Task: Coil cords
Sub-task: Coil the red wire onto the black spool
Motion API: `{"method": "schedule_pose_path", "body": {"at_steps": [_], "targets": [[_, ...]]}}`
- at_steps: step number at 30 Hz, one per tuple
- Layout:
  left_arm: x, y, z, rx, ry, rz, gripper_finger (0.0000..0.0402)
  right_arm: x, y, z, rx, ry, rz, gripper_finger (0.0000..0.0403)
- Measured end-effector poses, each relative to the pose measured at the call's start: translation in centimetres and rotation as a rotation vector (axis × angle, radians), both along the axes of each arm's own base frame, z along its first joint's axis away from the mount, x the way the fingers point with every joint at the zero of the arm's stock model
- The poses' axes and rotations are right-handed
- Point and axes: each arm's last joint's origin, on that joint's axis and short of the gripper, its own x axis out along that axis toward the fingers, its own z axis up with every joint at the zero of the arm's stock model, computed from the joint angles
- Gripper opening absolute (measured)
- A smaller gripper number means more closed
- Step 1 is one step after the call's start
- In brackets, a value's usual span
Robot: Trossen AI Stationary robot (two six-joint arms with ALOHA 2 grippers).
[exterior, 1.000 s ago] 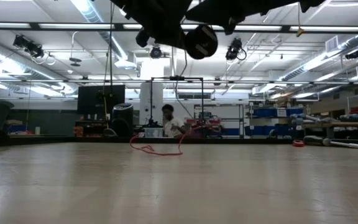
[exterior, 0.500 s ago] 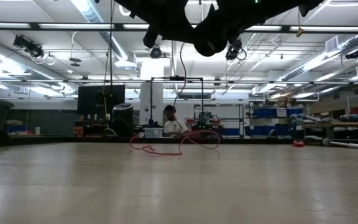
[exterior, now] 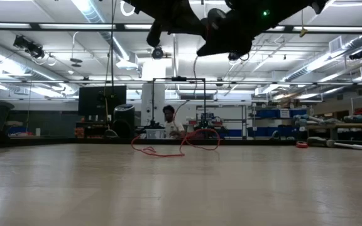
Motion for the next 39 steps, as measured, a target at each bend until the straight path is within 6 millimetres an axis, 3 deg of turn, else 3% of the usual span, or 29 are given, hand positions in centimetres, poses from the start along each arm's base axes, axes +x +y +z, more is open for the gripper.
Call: {"method": "schedule_pose_path", "body": {"at_steps": [7, 13, 20, 25, 30, 39], "targets": [[0.0, 0.0, 0.1, 0.007, 0.004, -0.023, 0.0001, -0.5, -0.1, -0.7, -0.012, 0.062, -0.073, 0.0017], [-0.1, -0.1, -0.1, 0.013, 0.036, -0.047, 0.0001, -1.0, 0.3, -1.6, 0.071, 0.116, -0.081, 0.0071], [-0.3, -0.2, 0.0, 0.025, 0.043, -0.070, 0.0001, -1.6, -1.0, -2.4, 0.114, 0.188, -0.166, 0.0123], [-1.2, -0.2, 1.1, 0.058, 0.054, -0.117, 0.0001, -1.7, -1.2, -2.8, 0.096, 0.219, -0.163, 0.0127], [-2.3, -0.3, 1.7, 0.090, 0.107, -0.139, 0.0001, -1.6, 0.0, -2.8, 0.046, 0.160, -0.077, 0.0122], [-3.2, -0.1, 1.1, 0.146, 0.240, -0.122, 0.0001, -1.7, 1.6, -2.3, -0.062, 0.112, -0.067, 0.0112]]}}
